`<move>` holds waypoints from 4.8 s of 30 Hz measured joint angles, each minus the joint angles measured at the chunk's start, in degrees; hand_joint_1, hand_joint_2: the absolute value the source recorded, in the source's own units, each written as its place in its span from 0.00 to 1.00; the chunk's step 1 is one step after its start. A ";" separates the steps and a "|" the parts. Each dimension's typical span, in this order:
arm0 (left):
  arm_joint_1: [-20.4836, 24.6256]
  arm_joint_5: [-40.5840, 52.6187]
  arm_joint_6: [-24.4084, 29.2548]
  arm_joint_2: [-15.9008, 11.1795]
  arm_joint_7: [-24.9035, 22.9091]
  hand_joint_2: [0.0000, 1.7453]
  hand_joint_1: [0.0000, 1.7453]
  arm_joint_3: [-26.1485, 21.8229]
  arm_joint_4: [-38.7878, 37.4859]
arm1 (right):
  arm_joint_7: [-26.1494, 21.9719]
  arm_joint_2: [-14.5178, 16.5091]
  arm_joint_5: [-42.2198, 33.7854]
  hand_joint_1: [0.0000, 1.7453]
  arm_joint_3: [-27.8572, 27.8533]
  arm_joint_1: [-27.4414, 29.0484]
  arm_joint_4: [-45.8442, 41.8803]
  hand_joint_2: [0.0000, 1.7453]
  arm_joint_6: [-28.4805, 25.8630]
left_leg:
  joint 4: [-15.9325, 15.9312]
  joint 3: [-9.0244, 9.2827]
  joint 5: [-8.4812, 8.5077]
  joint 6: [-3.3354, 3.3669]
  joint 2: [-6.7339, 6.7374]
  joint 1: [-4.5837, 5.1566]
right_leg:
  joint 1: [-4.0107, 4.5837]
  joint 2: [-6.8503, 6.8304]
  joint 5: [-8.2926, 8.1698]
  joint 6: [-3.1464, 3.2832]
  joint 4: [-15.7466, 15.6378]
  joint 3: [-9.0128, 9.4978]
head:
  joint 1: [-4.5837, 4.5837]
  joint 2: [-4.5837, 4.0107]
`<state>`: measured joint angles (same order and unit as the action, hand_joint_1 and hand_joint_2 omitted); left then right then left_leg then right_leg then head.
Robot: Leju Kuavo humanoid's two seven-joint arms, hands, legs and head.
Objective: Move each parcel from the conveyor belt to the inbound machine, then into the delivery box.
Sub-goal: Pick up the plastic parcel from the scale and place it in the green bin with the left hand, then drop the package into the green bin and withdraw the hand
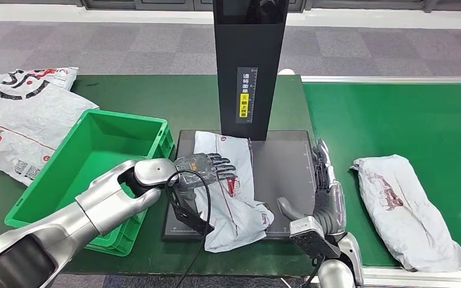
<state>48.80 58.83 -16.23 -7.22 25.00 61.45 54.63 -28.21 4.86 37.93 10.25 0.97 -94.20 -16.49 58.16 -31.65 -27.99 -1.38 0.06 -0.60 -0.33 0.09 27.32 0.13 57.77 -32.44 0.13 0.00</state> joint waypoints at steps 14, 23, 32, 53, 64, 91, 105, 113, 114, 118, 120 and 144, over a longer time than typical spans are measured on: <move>1.35 -0.27 -0.13 0.68 0.28 1.00 0.00 2.33 -2.85 | -0.02 0.31 0.03 0.00 -0.03 -0.28 0.00 1.00 0.08 | 0.00 -0.01 0.00 0.00 0.00 0.00 | 0.00 -0.01 0.00 0.00 0.00 0.00 | 0.00 0.00; 1.42 -2.62 -0.76 1.81 1.44 1.00 0.00 5.74 -4.32 | -0.19 0.43 -0.40 0.00 -0.04 -1.65 0.29 1.00 0.94 | 0.00 -0.02 0.00 0.00 -0.01 0.00 | 0.00 -0.02 0.00 0.00 0.00 0.01 | 0.00 0.00; 2.16 -7.49 0.25 2.31 1.59 1.00 0.00 9.68 -6.98 | -1.08 0.43 -1.23 0.00 0.01 -3.67 1.81 1.00 0.99 | -0.01 0.06 0.00 0.00 -0.09 0.00 | 0.00 -0.13 0.00 0.00 0.00 0.14 | 0.00 0.00; 2.02 -9.95 3.45 5.21 1.95 1.00 1.00 13.39 -12.17 | -1.98 0.43 -1.78 0.00 0.07 -4.92 3.97 1.00 0.84 | 0.00 0.30 0.17 0.18 -0.44 0.04 | -0.15 -0.55 -0.06 -0.10 0.00 0.53 | 0.00 0.00; 1.78 -10.23 4.19 5.57 1.55 1.00 1.00 14.21 -12.98 | -2.23 0.43 -2.41 0.00 0.11 -5.06 5.09 1.00 0.74 | -0.01 0.29 0.17 0.16 -0.41 0.04 | -0.07 -0.54 -0.05 -0.09 0.00 0.49 | 0.00 0.00; -5.37 -7.89 13.99 -2.05 -8.06 1.00 1.00 -2.43 8.07 | -1.97 0.41 -2.11 0.00 0.09 0.83 1.84 1.00 -1.76 | -0.01 -0.14 0.22 0.07 -0.34 0.04 | -0.09 -0.38 -0.09 -0.03 0.02 -0.02 | 0.00 0.00; -11.12 -4.08 16.33 -2.68 -7.96 1.00 1.00 -11.30 19.03 | -1.03 0.43 -0.99 0.00 -0.45 4.31 -2.53 1.00 -1.91 | -0.01 -0.17 0.22 0.07 -0.34 0.04 | -0.08 -0.38 -0.10 -0.03 0.02 -0.04 | 0.00 0.00; -14.05 -0.45 17.19 -2.70 -11.40 1.00 1.00 -16.89 23.93 | -1.25 0.43 -1.07 0.00 -1.27 6.08 -3.93 1.00 -2.14 | -0.01 -0.18 0.22 0.07 -0.33 0.04 | -0.08 -0.37 -0.10 -0.03 0.02 -0.05 | 0.00 0.00; -14.70 0.18 17.50 -2.74 -11.95 1.00 1.00 -18.08 24.28 | -1.41 0.43 -1.33 0.00 -1.34 6.36 -3.95 1.00 -2.26 | -0.01 -0.18 0.22 0.07 -0.33 0.04 | -0.08 -0.35 -0.10 -0.03 0.02 -0.06 | 0.00 0.00; -19.12 4.38 20.20 -2.98 -15.00 1.00 1.00 -23.56 26.40 | -2.13 0.41 -2.31 0.00 -1.65 7.14 -3.96 1.00 -2.48 | -0.02 -0.18 0.22 0.06 -0.25 0.04 | -0.07 -0.24 -0.10 -0.03 0.02 -0.09 | 0.00 0.00; -22.01 6.52 21.89 -3.09 -16.47 1.00 1.00 -25.97 27.79 | -2.13 0.42 -2.41 0.00 -1.75 7.38 -4.03 1.00 -2.44 | -0.02 -0.19 0.21 0.06 -0.22 0.04 | -0.06 -0.23 -0.09 -0.03 0.02 -0.12 | 0.00 0.00; -40.53 19.91 28.86 -0.13 -26.82 1.00 1.00 -44.03 37.28 | -0.25 2.43 0.51 0.00 -3.19 8.76 -6.67 1.00 0.12 | -0.03 -0.31 0.16 0.03 -0.08 0.03 | -0.04 -0.12 -0.08 -0.01 0.02 -0.28 | 0.00 0.00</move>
<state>8.27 78.74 12.63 -7.35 -1.82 17.42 91.90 -28.46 7.29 38.45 7.06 9.72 -100.87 -16.37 58.14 -31.96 -27.83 -1.35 -0.02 -0.56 -0.37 -0.03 27.24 0.12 57.79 -32.73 0.13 0.00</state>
